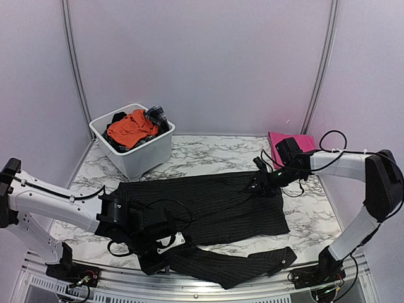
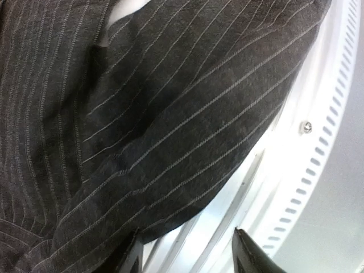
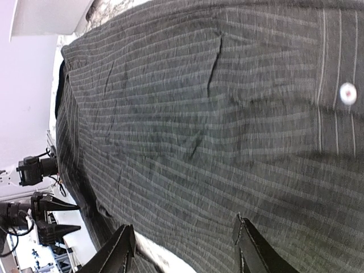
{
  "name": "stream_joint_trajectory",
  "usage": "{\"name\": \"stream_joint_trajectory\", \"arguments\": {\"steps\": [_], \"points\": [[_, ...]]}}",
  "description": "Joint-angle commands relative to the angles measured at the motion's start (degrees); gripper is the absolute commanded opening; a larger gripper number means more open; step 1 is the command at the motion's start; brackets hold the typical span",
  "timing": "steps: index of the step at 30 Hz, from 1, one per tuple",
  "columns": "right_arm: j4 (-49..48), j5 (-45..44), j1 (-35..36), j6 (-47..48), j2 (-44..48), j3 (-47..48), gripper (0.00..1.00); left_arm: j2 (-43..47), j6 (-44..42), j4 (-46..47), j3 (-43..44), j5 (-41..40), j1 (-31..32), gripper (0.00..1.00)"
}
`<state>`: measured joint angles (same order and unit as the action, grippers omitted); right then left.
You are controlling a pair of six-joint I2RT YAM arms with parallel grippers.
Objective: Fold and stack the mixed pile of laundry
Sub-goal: Adjust the 1/3-folded shirt at the center of the board.
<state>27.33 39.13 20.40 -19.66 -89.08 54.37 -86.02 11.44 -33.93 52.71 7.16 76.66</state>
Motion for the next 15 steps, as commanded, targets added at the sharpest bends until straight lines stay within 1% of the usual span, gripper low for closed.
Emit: {"name": "stream_joint_trajectory", "arguments": {"steps": [1, 4, 5, 7, 10, 13, 15], "points": [[-2.29, 0.82, 0.51, 0.1, -3.59, 3.94, 0.55, 4.4, 2.78, -3.23, 3.76, -6.72, -1.18, 0.68], [-3.23, 1.22, 0.59, 0.51, -6.79, 6.16, 0.55, 11.43, 6.39, 2.88, 4.21, -11.93, -7.55, 0.96], [-3.43, 1.21, 0.68, 0.62, -7.95, 6.93, 0.55, 13.72, 7.84, 5.43, 3.05, -13.4, -10.1, 0.98], [-3.72, 1.06, 0.69, 1.16, -10.37, 8.42, 0.55, 16.88, 11.45, 9.69, 0.3, -15.31, -16.1, 0.99], [-3.69, 0.38, 0.69, 1.7, -13.27, 9.87, 0.55, 16.94, 14.01, 12.97, -2.86, -15.77, -23.38, 0.99], [-3.53, -0.02, 0.77, 1.95, -15.19, 9.86, 0.55, 8.32, 14.16, 11.34, -2.62, -12.8, -28.28, 0.97], [-3.91, -0.29, 0.78, 1.99, -15.83, 9.14, 0.55, 2.03, 13.65, 9.54, -1.43, -10.52, -29.4, 0.87]]}}
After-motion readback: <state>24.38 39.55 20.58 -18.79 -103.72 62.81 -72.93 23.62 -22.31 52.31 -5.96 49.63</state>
